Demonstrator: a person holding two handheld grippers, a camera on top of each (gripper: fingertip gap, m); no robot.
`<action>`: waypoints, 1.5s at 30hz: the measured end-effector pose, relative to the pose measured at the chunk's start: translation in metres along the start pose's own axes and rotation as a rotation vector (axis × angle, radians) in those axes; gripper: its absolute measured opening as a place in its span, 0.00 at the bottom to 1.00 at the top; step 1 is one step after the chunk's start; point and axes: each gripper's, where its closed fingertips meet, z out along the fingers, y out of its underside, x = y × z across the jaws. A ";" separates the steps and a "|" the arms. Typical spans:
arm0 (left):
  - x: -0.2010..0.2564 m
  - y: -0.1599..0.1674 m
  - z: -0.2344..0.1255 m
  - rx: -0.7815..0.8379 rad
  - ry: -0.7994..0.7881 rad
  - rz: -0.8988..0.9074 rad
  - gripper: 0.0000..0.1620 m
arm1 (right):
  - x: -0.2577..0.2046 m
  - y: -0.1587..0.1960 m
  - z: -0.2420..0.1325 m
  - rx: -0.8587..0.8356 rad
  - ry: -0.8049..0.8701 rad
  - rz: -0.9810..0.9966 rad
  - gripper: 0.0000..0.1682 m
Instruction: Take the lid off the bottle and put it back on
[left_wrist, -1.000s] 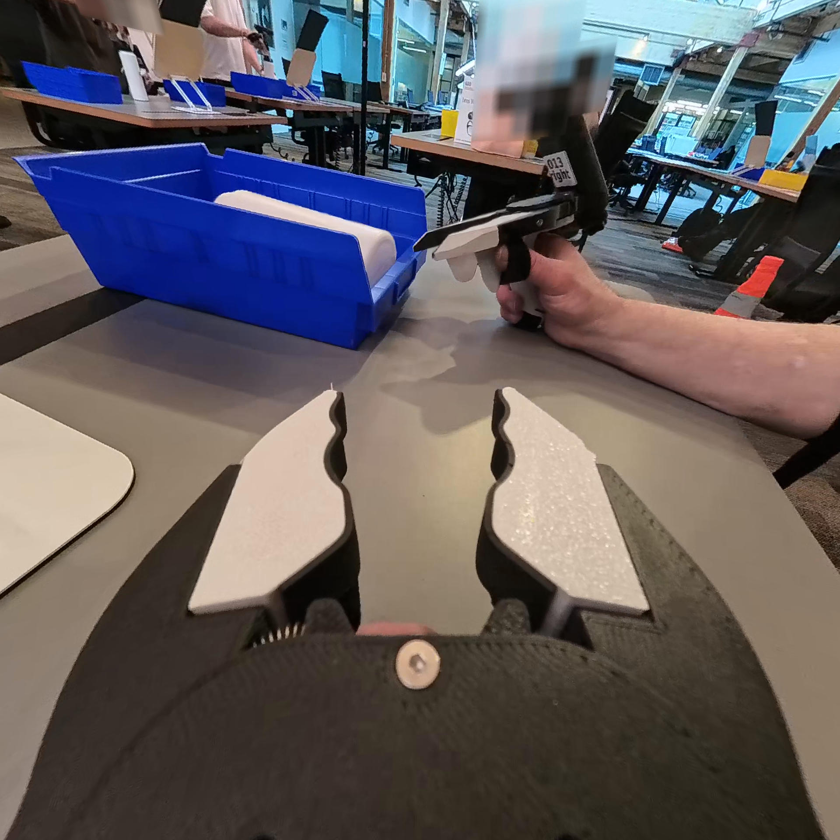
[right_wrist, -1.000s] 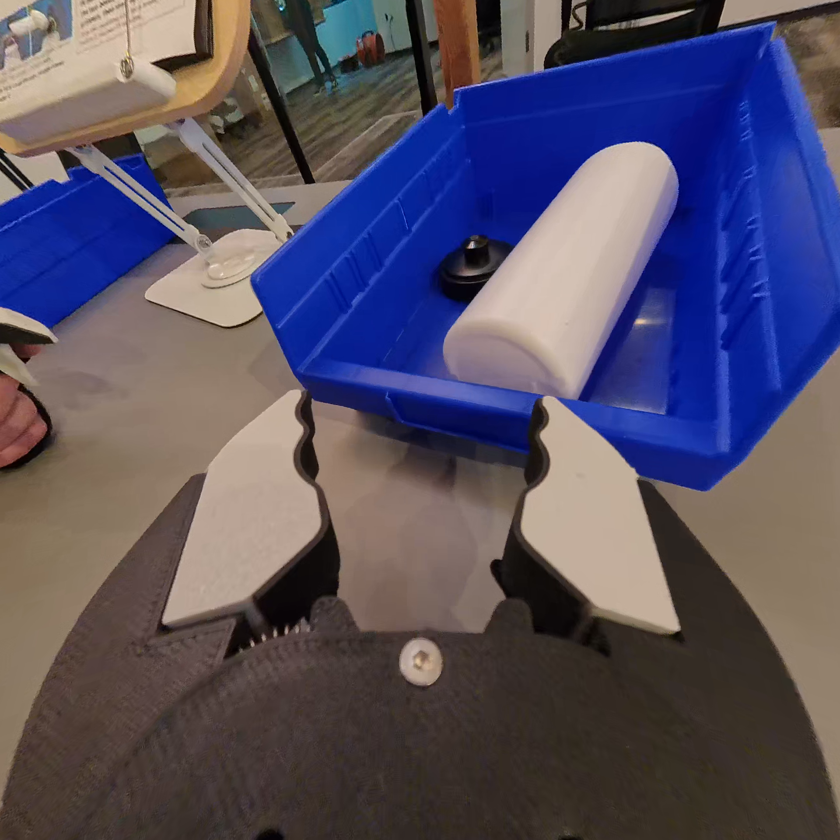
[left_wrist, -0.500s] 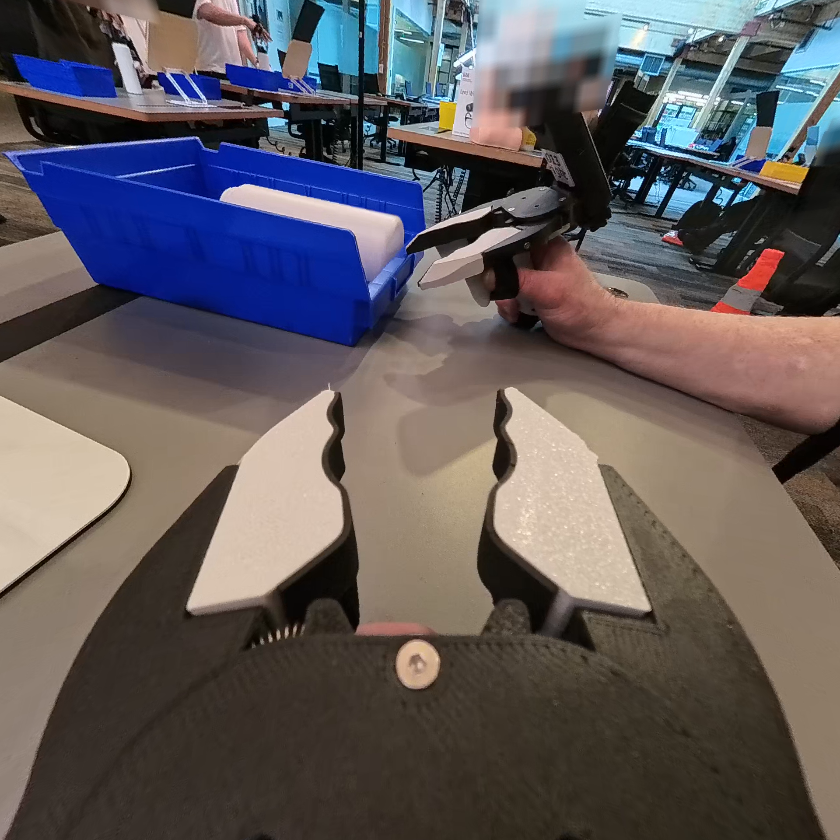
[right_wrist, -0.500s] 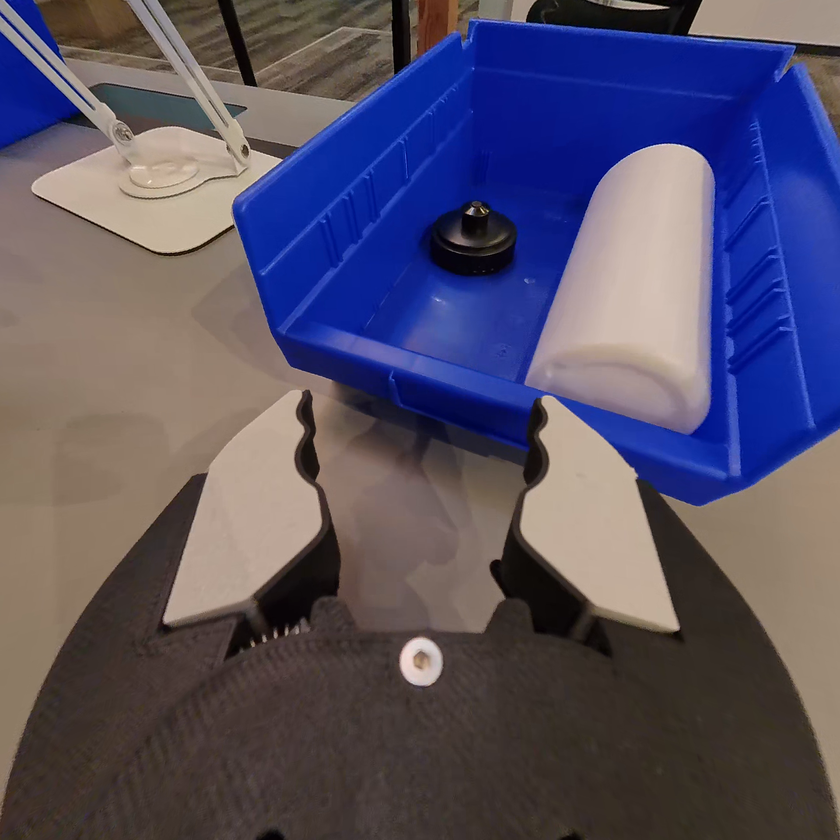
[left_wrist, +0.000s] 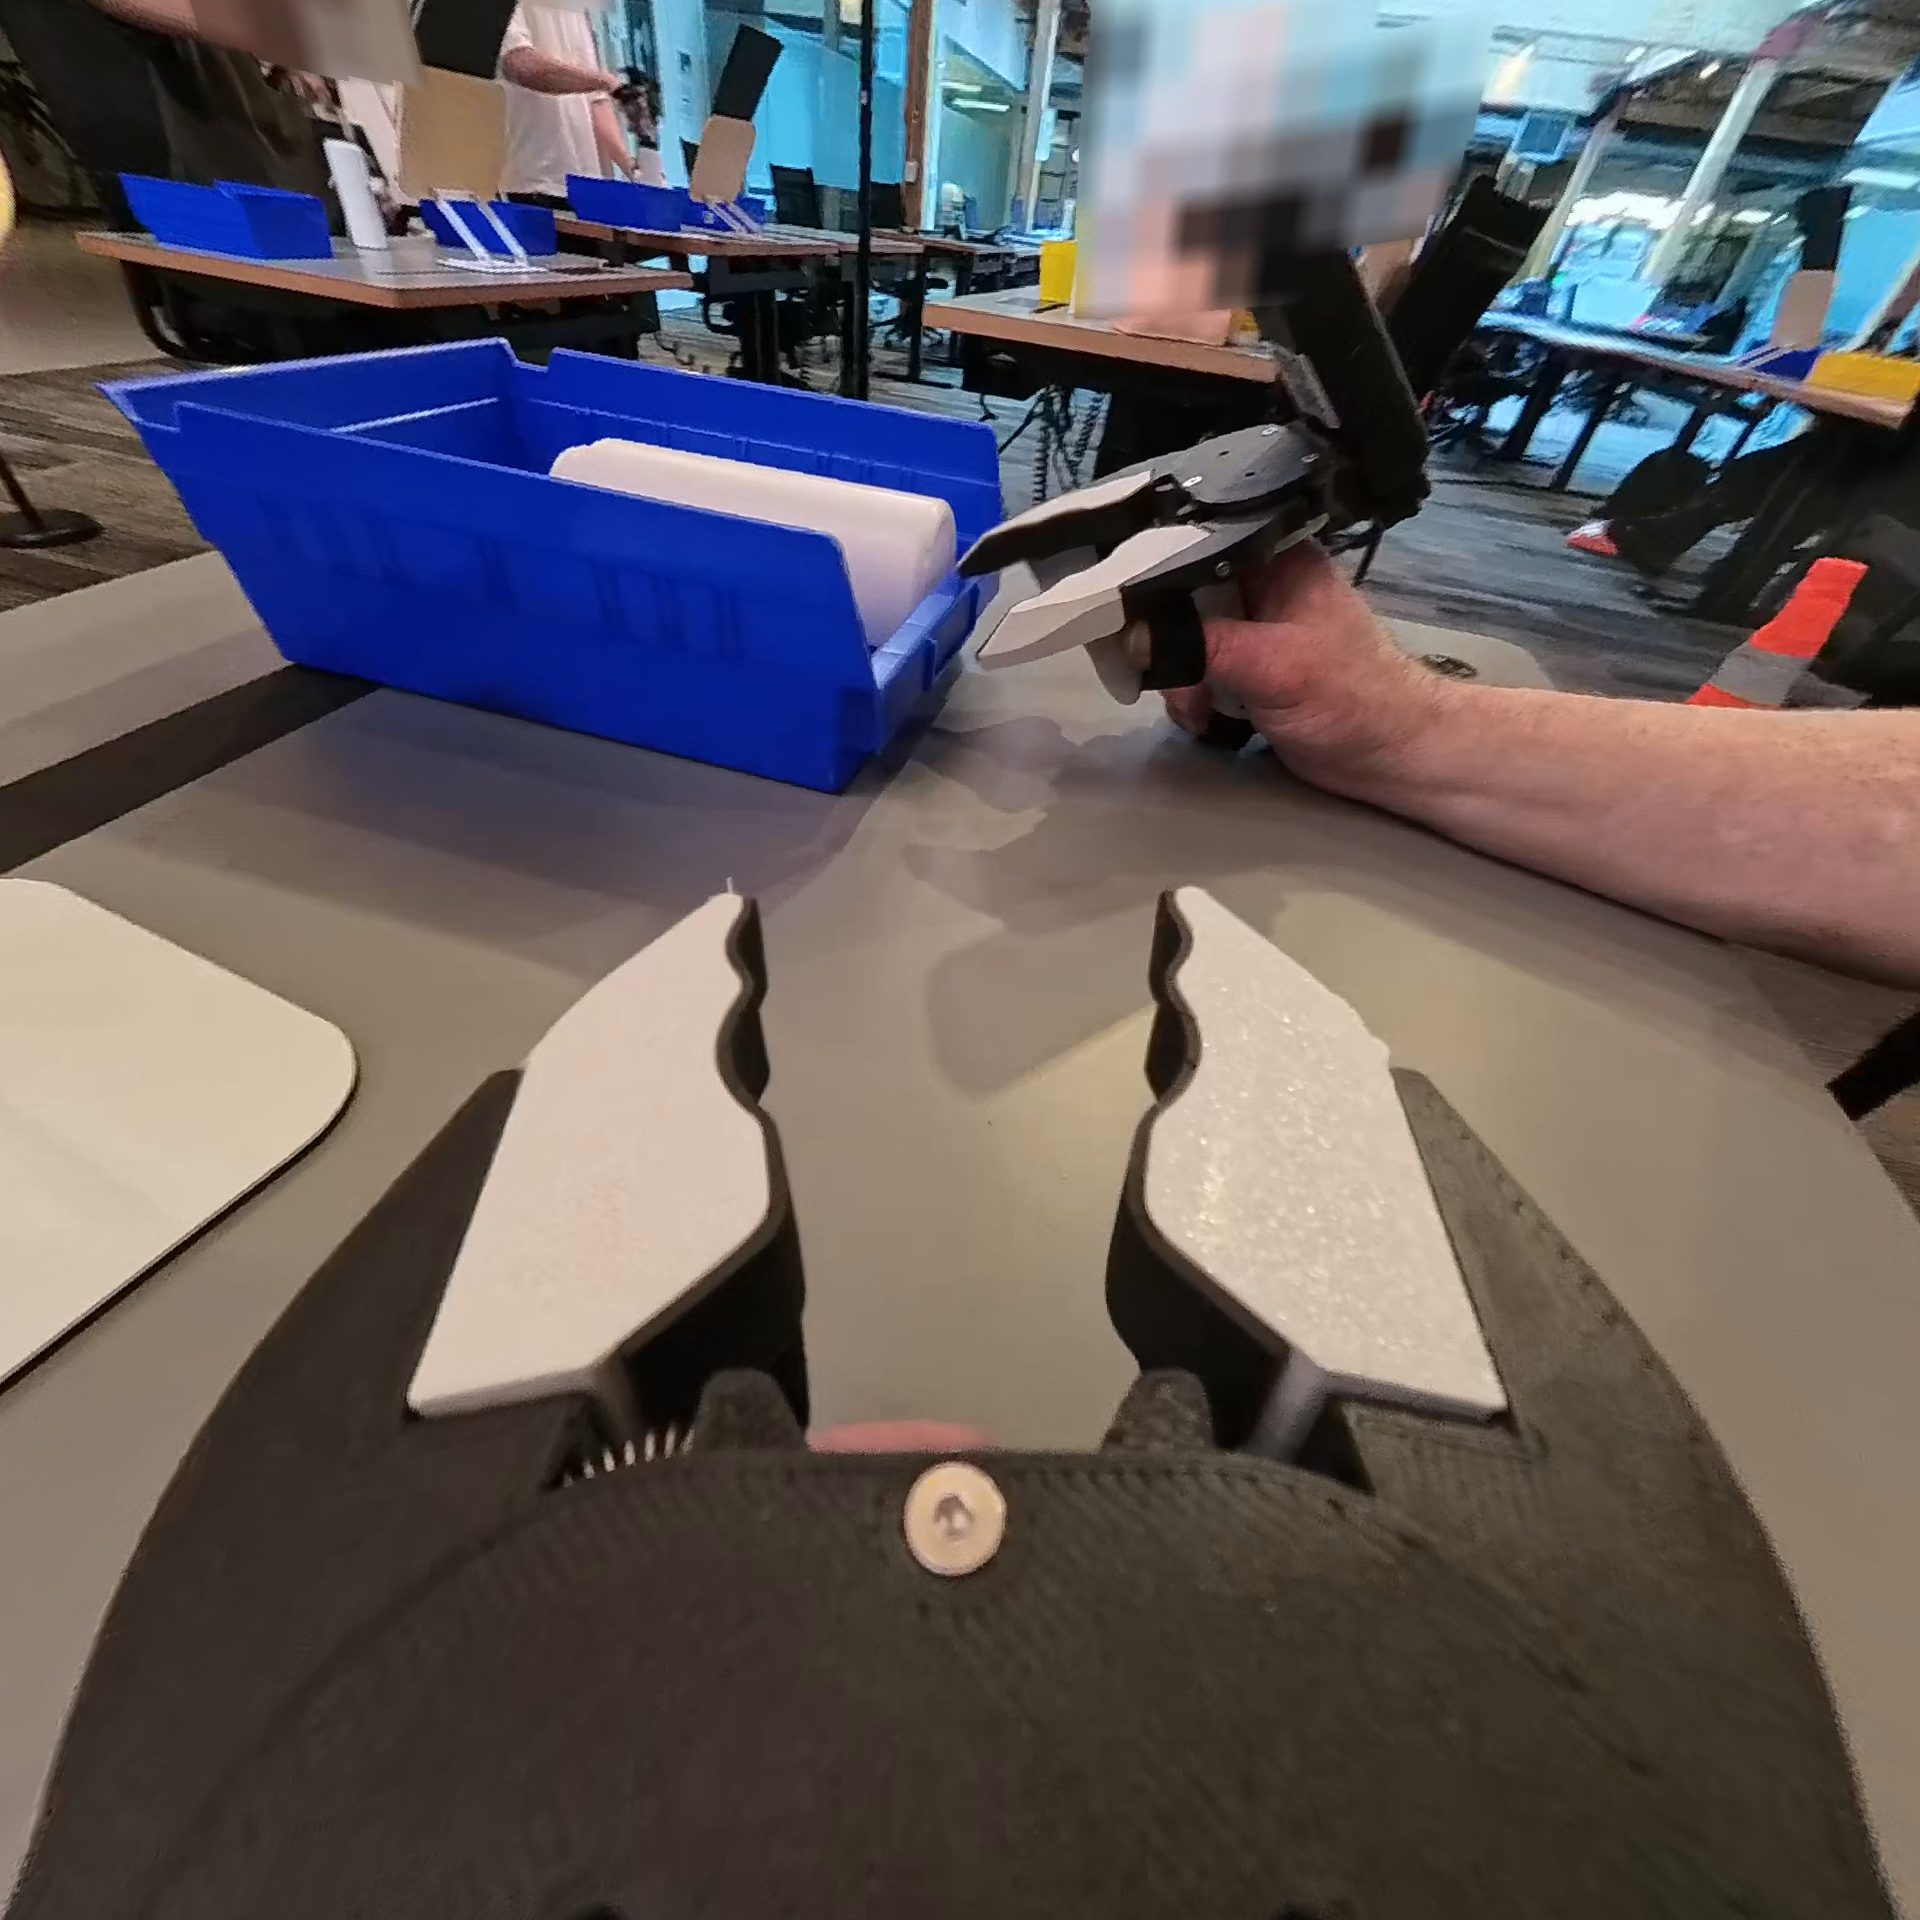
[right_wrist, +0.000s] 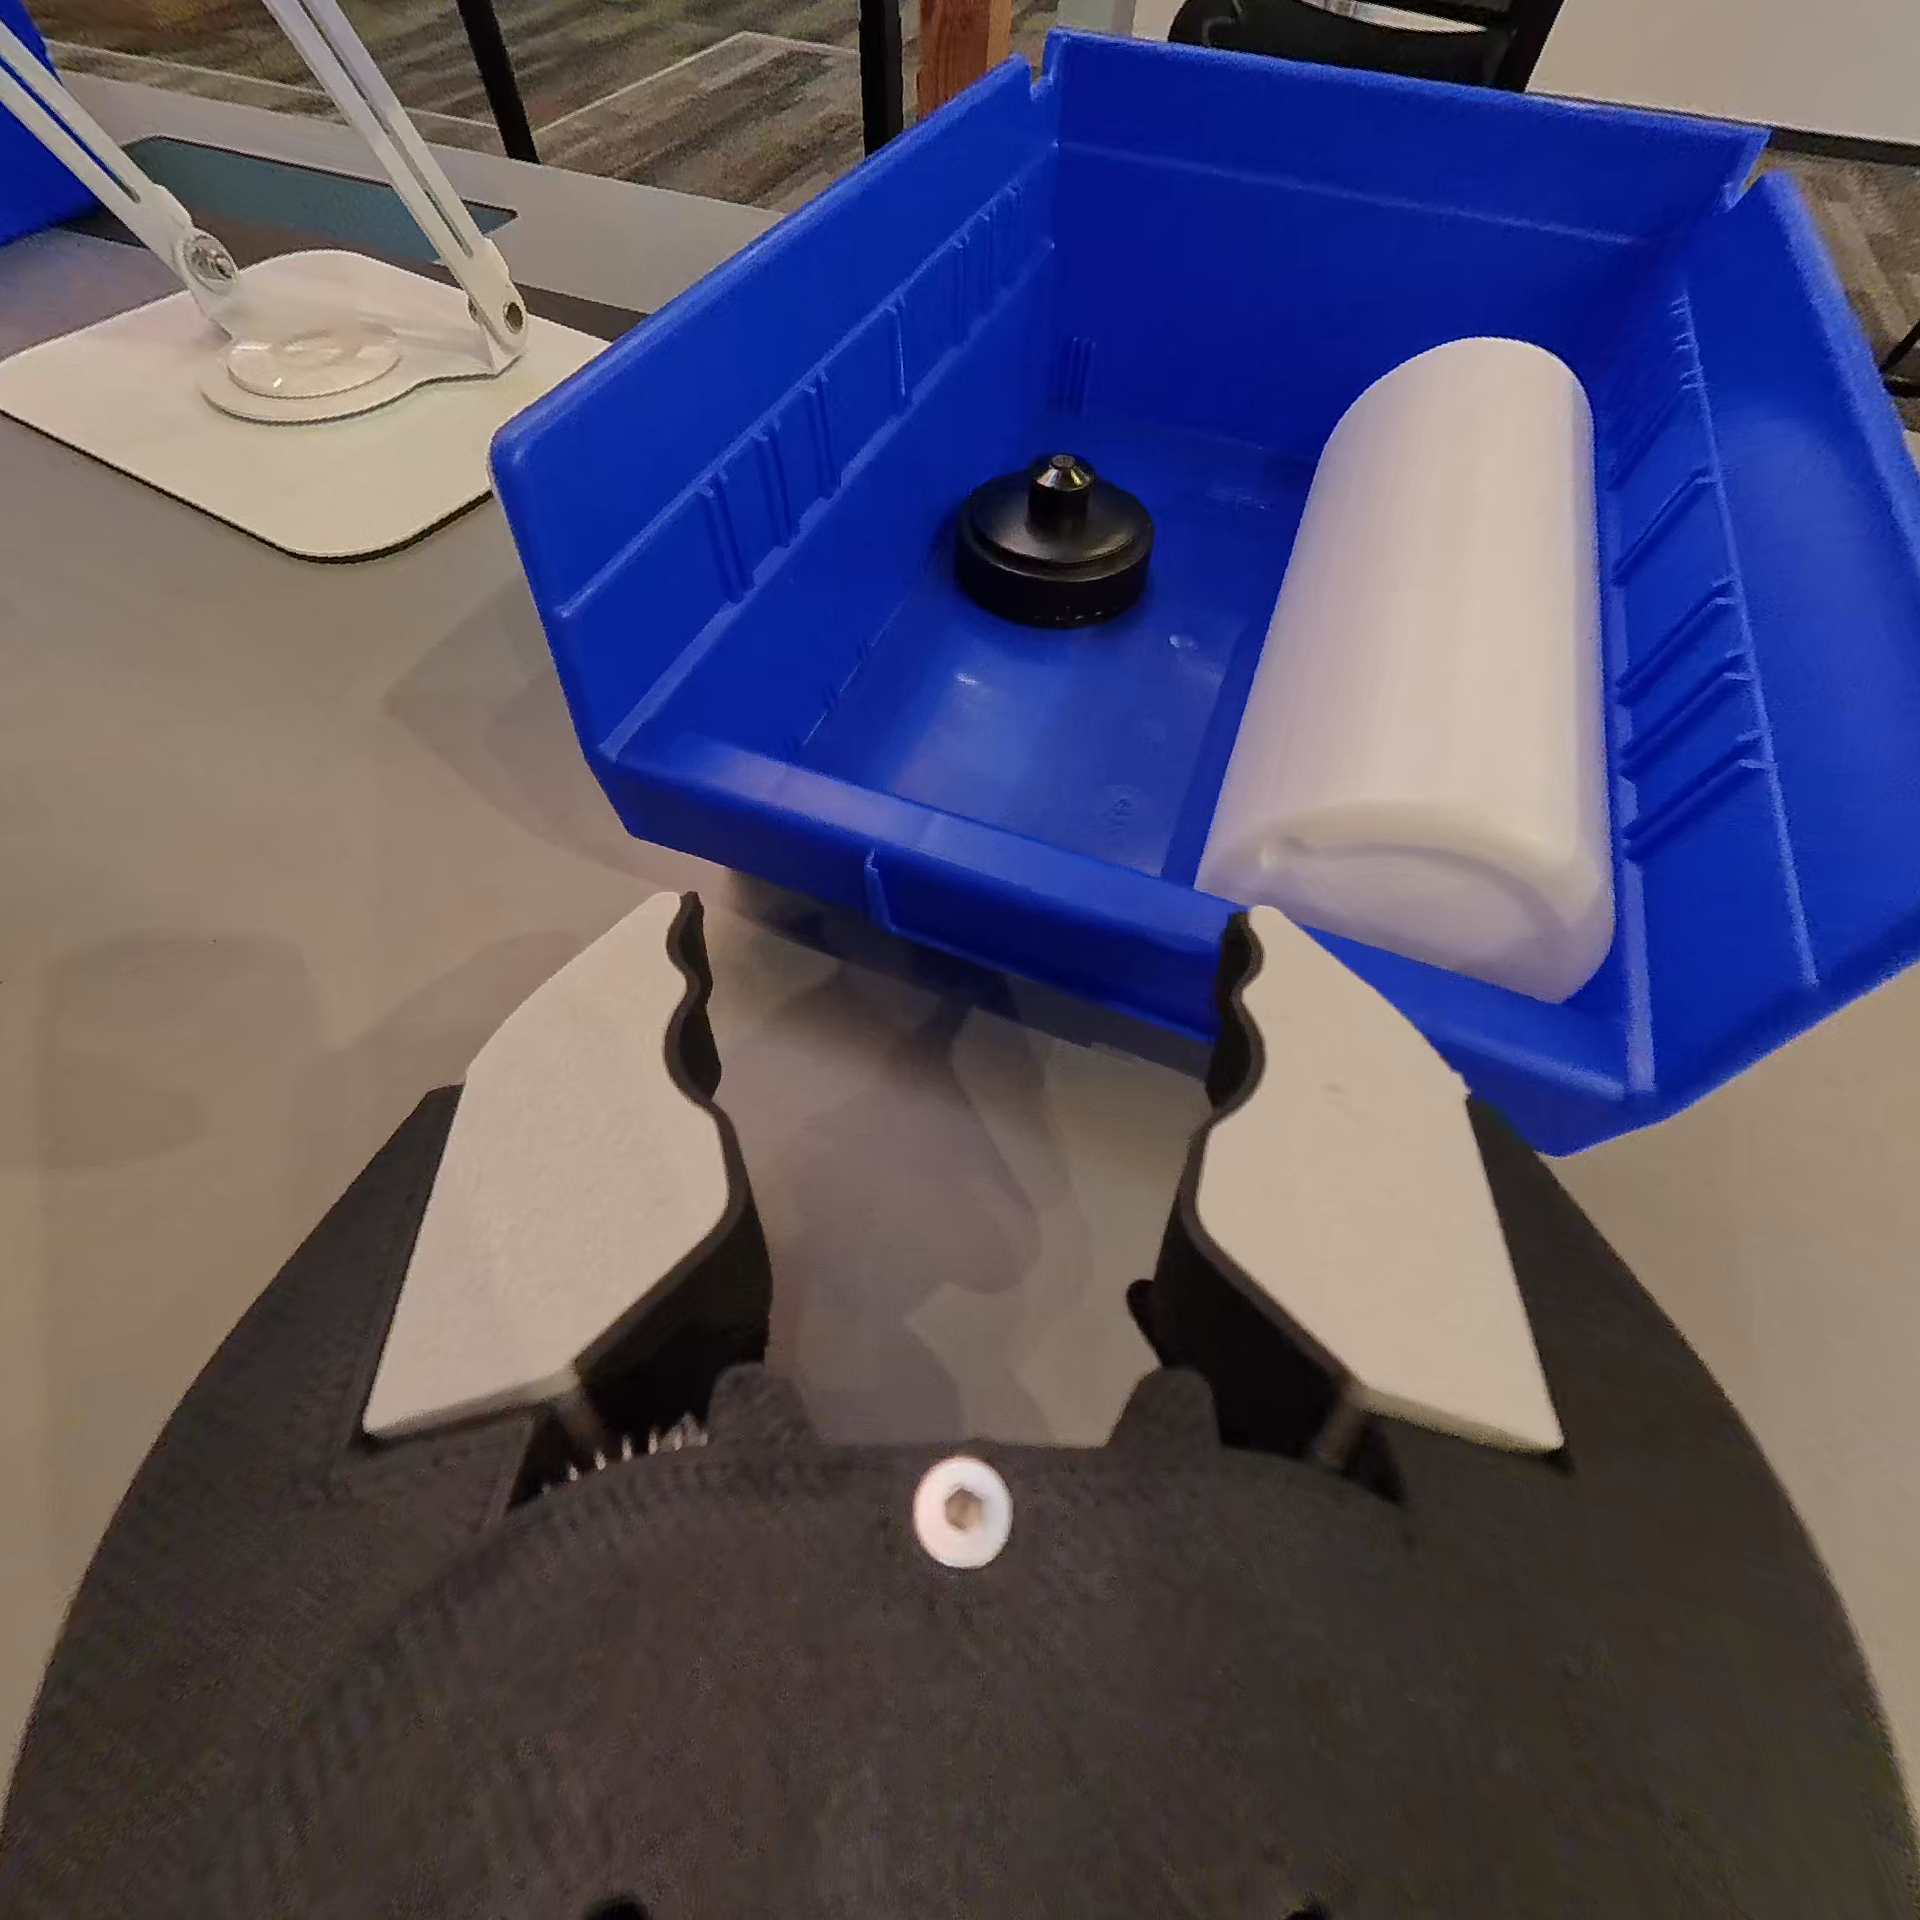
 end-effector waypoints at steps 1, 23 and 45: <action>-0.003 0.001 -0.002 -0.010 -0.026 0.018 0.46 | 0.002 -0.004 -0.003 0.027 0.014 -0.009 0.56; -0.225 0.028 -0.482 0.183 -1.447 -0.270 0.57 | 0.138 -0.021 -0.026 0.289 0.086 0.448 0.47; -0.266 0.068 -0.461 0.140 -1.078 -0.475 0.05 | 0.125 -0.015 0.006 0.119 -0.036 0.332 0.06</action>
